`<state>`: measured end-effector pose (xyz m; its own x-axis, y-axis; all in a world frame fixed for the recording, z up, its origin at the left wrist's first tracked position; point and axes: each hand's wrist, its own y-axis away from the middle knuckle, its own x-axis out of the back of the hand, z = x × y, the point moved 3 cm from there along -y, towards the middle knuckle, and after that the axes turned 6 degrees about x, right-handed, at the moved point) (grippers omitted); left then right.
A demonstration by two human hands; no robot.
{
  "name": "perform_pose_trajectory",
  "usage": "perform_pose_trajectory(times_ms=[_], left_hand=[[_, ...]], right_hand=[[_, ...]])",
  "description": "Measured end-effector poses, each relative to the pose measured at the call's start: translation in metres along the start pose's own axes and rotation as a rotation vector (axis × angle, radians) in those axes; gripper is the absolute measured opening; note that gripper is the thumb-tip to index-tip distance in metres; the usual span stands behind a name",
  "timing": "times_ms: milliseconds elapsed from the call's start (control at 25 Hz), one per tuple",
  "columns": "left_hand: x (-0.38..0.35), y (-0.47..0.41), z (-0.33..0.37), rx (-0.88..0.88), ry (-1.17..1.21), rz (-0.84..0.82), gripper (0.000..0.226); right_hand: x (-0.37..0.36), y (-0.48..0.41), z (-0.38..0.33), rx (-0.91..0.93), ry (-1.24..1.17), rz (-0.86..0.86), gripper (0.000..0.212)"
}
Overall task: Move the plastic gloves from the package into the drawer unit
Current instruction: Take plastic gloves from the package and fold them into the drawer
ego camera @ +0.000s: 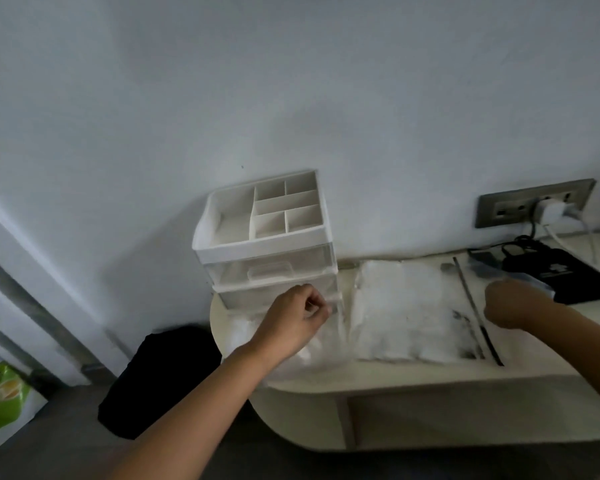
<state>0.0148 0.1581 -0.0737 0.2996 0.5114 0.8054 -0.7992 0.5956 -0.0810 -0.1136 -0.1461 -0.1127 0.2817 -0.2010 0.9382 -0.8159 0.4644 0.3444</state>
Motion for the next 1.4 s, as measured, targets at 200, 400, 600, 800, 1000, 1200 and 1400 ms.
perform_pose_trajectory(times_ms=[200, 400, 600, 800, 1000, 1200, 1400], left_hand=[[-0.05, -0.013, 0.063, -0.163, -0.046, -0.043, 0.023], [-0.126, -0.03, 0.103, -0.095, -0.1, -0.319, 0.054], [-0.18, -0.03, 0.091, -0.054, -0.377, -0.481, 0.072], [-0.187, -0.028, 0.084, -0.064, -0.318, -0.388, 0.07], [-0.189, -0.026, 0.084, -0.068, -0.326, -0.343, 0.067], [-0.189, -0.028, 0.083, -0.057, -0.284, -0.349, 0.068], [-0.174, -0.031, 0.1, 0.074, 0.259, -0.315, 0.045]], right_hand=[[-0.04, 0.007, 0.036, 0.147, 0.095, 0.01, 0.074], [-0.039, 0.013, 0.047, 0.149, -0.004, 0.271, 0.032], [-0.038, 0.017, 0.059, 0.103, -0.001, 0.356, 0.023], [-0.036, 0.019, 0.067, 0.204, -0.24, 0.26, 0.021], [-0.037, 0.023, 0.064, 0.2, -0.256, 0.292, 0.017], [-0.022, 0.032, 0.086, -0.068, -0.165, 0.304, 0.016], [0.027, 0.06, 0.077, -0.103, -0.376, 0.602, 0.004]])
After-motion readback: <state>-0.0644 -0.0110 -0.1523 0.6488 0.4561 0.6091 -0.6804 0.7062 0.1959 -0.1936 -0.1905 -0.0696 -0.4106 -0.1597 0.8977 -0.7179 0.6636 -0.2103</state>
